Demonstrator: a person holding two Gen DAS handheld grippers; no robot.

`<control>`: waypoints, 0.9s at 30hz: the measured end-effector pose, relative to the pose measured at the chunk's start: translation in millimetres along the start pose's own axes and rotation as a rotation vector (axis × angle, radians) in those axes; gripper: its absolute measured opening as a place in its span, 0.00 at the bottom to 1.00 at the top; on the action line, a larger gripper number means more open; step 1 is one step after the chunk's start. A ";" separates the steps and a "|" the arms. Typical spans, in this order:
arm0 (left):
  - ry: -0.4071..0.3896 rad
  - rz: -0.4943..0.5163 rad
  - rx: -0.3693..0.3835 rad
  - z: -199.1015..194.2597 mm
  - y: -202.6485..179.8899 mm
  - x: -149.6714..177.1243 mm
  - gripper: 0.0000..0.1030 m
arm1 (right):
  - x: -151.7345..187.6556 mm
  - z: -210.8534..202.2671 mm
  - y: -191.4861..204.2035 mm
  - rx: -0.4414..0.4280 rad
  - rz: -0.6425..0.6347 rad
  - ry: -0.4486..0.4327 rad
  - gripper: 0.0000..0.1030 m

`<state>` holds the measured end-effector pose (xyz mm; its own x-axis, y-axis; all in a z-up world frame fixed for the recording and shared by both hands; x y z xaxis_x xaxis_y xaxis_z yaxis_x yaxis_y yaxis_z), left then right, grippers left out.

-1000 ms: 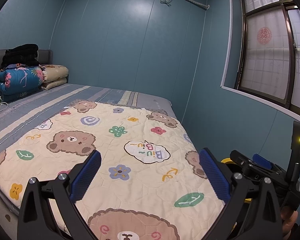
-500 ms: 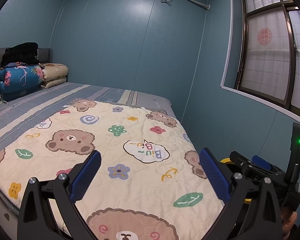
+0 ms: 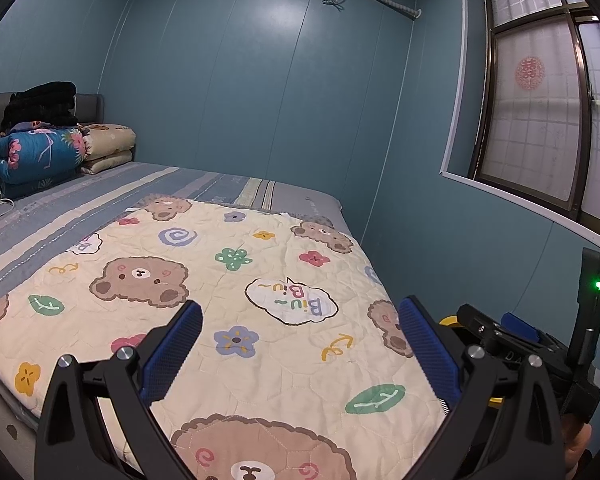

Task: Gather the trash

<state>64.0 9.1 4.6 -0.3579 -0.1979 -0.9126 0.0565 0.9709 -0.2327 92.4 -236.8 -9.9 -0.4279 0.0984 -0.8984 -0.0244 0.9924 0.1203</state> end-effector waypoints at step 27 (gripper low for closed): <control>-0.015 0.014 -0.013 -3.1 -0.7 0.5 0.92 | 4.3 1.5 -0.2 0.008 0.007 0.012 0.92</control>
<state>60.9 8.7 5.4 -0.3435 -0.1861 -0.9205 0.0495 0.9752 -0.2157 91.9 -236.5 -14.4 -0.4389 0.1045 -0.8925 -0.0145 0.9923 0.1232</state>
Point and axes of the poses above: each gripper's, at about its wrist camera, not at the fingertips, and z roughly the way its jaws point, y to its left, x to its underside, the point moved 3 cm from there along z, roughly the way its jaws point, and after that the axes turned 2 degrees about x, right-handed, at the moved point
